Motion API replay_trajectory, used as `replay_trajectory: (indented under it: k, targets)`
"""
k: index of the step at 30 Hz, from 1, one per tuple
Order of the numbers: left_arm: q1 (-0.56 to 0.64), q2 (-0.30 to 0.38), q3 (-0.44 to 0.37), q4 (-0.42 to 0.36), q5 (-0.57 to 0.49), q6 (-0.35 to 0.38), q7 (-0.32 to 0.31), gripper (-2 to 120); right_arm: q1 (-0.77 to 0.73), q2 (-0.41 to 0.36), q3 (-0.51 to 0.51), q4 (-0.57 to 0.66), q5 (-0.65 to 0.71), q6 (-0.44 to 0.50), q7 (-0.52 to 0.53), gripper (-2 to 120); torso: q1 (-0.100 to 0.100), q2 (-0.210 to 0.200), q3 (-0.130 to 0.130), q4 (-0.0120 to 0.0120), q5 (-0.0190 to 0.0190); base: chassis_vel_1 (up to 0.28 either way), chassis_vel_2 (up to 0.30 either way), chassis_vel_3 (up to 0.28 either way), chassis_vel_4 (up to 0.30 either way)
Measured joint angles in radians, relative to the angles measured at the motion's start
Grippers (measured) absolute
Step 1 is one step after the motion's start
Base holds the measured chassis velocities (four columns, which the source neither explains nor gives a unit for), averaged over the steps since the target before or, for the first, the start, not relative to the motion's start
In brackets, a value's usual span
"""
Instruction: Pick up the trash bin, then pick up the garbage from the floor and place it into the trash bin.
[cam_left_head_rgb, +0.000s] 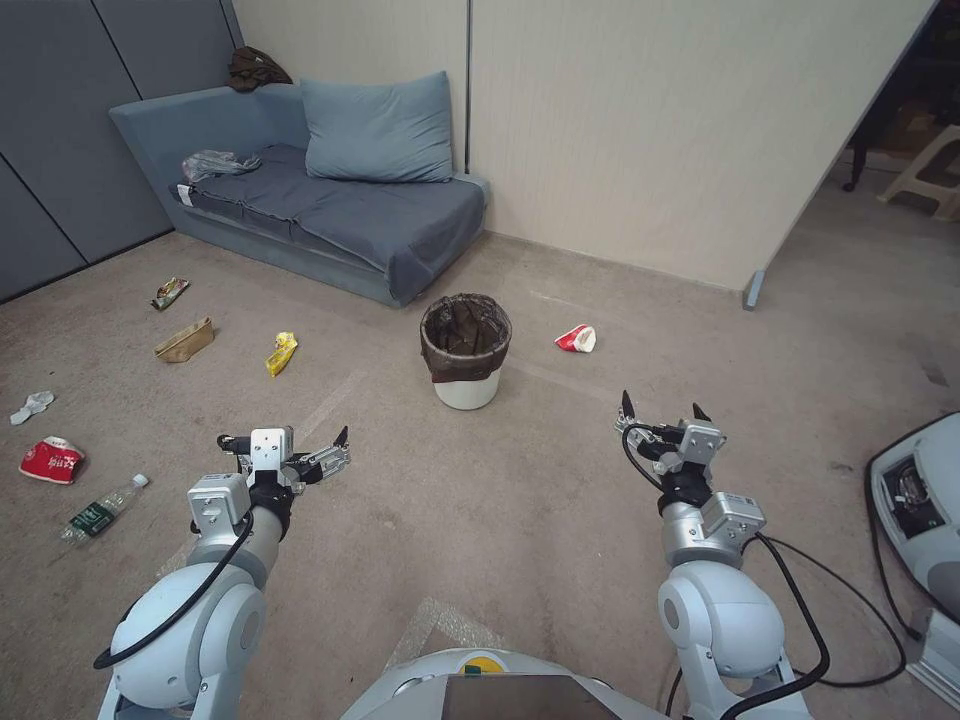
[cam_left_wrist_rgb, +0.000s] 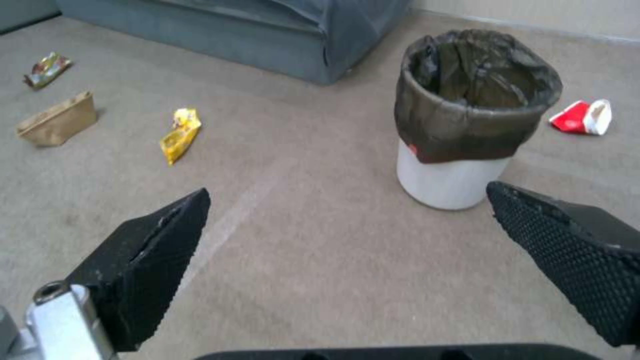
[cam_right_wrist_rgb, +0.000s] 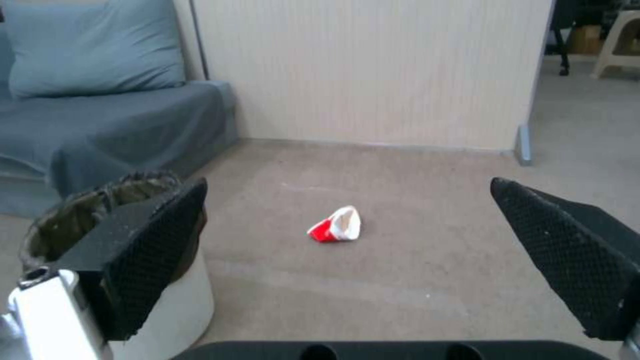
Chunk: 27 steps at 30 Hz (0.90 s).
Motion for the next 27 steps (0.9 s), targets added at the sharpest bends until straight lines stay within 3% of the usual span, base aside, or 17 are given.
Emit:
replay_trajectory:
  k: [20, 21, 24, 25, 27]
  targets:
    - [0.007, -0.006, -0.003, 0.006, 0.015, -0.011, 0.007, 100, -0.001, 0.003, -0.002, -0.002, 0.014, 0.010, -0.013, 100, 0.000, 0.000, 0.000, 0.0000, -0.0006, -0.203, 0.204, 0.204, -0.214]
    - [0.006, -0.006, -0.003, 0.006, 0.016, -0.011, 0.007, 100, 0.000, 0.003, -0.001, -0.002, 0.014, 0.011, -0.013, 100, 0.000, 0.000, 0.000, 0.0000, 0.0006, -0.212, 0.222, 0.229, -0.218]
    - [0.006, -0.006, -0.002, 0.008, 0.016, -0.011, 0.007, 100, 0.000, 0.003, -0.001, -0.003, 0.014, 0.011, -0.013, 100, 0.000, 0.000, 0.000, 0.0001, -0.0007, -0.227, 0.228, 0.226, -0.216]
    - [0.006, -0.006, -0.002, 0.009, 0.016, -0.012, 0.007, 100, 0.000, 0.003, -0.001, -0.005, 0.014, 0.011, -0.013, 100, 0.000, 0.000, 0.000, 0.0004, 0.0006, -0.215, 0.235, 0.251, -0.222]
    - [0.005, -0.007, -0.002, 0.010, 0.016, -0.012, 0.007, 100, 0.000, 0.003, -0.001, -0.005, 0.014, 0.011, -0.013, 100, 0.000, 0.000, 0.000, 0.0001, -0.0006, -0.236, 0.229, 0.240, -0.218]
